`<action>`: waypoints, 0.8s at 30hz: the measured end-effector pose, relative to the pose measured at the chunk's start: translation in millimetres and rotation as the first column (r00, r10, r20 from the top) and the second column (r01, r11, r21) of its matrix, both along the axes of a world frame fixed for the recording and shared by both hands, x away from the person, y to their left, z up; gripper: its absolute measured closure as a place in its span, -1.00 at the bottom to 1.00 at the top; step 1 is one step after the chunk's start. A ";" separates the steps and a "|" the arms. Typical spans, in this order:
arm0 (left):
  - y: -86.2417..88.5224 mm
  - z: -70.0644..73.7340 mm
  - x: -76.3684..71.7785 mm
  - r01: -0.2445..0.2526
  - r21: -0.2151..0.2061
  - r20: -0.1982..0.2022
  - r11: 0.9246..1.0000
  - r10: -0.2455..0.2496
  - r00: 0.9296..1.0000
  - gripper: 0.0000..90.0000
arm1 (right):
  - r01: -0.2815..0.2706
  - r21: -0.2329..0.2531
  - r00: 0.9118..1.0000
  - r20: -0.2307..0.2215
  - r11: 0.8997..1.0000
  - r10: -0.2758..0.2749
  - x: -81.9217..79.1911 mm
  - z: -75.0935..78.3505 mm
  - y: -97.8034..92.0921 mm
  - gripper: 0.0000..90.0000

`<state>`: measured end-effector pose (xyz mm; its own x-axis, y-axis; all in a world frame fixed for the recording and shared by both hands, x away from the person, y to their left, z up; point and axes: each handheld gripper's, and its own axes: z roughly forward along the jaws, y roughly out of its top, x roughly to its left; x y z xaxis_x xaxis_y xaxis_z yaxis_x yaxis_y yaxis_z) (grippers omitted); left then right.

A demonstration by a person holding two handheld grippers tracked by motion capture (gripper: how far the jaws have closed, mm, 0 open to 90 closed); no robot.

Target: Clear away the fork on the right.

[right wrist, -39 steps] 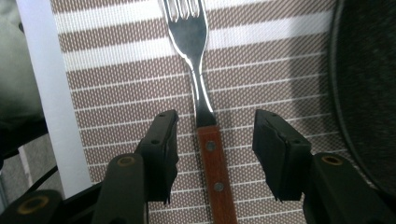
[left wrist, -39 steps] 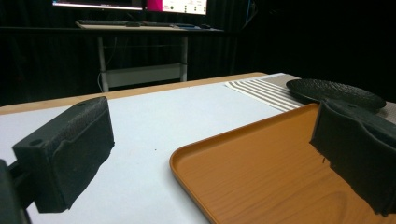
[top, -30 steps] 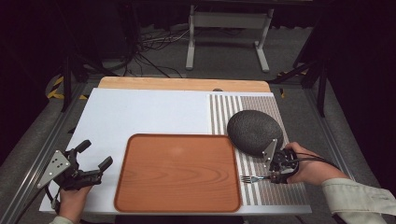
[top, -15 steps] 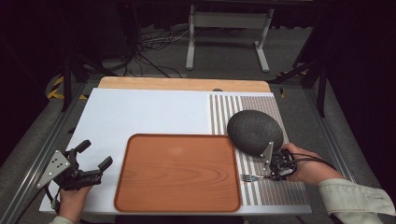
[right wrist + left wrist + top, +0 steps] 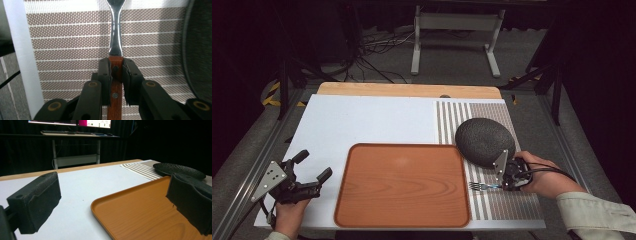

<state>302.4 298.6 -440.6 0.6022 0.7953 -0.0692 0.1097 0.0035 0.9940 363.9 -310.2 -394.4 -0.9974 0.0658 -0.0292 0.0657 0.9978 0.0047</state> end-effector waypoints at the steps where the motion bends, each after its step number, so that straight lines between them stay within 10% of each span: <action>1: 0.0 0.0 0.0 0.000 0.000 0.000 1.000 0.000 1.000 -1.00 | 0.005 0.015 1.000 0.016 1.000 -0.005 -0.2 6.2 -0.3 0.74; 11: 0.2 0.3 -0.2 -0.001 -0.001 0.002 1.000 0.001 1.000 -1.00 | 0.038 0.097 0.997 0.061 0.995 -0.044 0.3 28.4 1.9 0.74; 24: 0.4 0.7 -0.7 -0.001 0.000 0.004 1.000 0.001 1.000 -1.00 | 0.139 0.235 0.981 0.098 0.962 -0.166 0.7 56.3 12.7 0.74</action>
